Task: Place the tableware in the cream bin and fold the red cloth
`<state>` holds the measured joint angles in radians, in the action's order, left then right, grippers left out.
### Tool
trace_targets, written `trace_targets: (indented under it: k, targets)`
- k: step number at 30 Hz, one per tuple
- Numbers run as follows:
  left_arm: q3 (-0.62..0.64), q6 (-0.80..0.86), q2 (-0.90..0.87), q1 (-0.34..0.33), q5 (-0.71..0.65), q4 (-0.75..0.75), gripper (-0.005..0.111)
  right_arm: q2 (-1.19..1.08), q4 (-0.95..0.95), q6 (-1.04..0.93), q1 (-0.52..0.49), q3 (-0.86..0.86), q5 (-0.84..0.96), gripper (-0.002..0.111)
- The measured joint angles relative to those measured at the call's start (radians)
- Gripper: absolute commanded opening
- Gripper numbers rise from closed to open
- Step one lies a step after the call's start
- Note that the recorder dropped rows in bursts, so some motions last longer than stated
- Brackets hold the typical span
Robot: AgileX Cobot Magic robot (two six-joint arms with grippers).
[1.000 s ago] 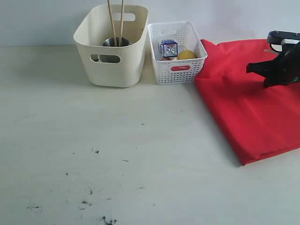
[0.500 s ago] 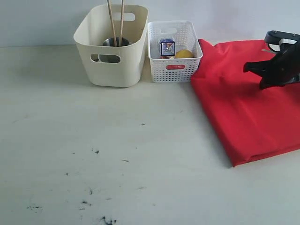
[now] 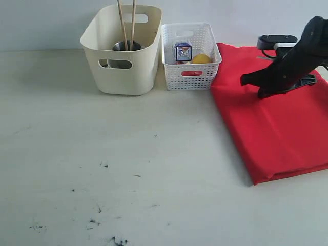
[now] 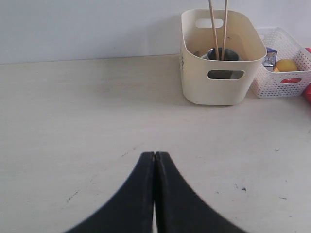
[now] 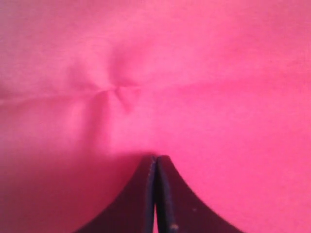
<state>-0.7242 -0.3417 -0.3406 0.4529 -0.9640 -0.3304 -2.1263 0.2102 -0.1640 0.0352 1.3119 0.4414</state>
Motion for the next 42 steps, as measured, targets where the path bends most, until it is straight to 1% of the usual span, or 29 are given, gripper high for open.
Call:
trace_targets:
  k: [7, 13, 18, 25, 28, 33, 36, 39, 42]
  targets:
    - [0.0, 0.0, 0.0, 0.0, 0.0, 0.0, 0.0, -0.047, 0.003, 0.011, 0.008, 0.013, -0.052, 0.0]
    - [0.0, 0.0, 0.0, 0.0, 0.0, 0.0, 0.0, -0.084, 0.012, 0.055, -0.01, 0.032, -0.098, 0.0]
    - [0.0, 0.0, 0.0, 0.0, 0.0, 0.0, 0.0, -0.12, 0.012, 0.074, -0.016, 0.092, -0.096, 0.0]
    - [0.0, 0.0, 0.0, 0.0, 0.0, 0.0, 0.0, -0.175, -0.006, 0.203, -0.029, 0.188, -0.064, 0.0]
    - [0.0, 0.0, 0.0, 0.0, 0.0, 0.0, 0.0, -0.179, -0.007, 0.238, -0.053, 0.197, -0.047, 0.0]
    - [0.0, 0.0, 0.0, 0.0, 0.0, 0.0, 0.0, -0.16, -0.016, 0.245, -0.167, 0.159, -0.046, 0.0]
    - [0.0, 0.0, 0.0, 0.0, 0.0, 0.0, 0.0, -0.152, -0.023, 0.239, -0.164, 0.138, -0.062, 0.0]
    - [0.0, 0.0, 0.0, 0.0, 0.0, 0.0, 0.0, -0.151, 0.05, 0.234, -0.16, 0.133, -0.071, 0.0]
    - [0.0, 0.0, 0.0, 0.0, 0.0, 0.0, 0.0, -0.154, 0.246, 0.183, -0.136, 0.131, -0.077, 0.0]
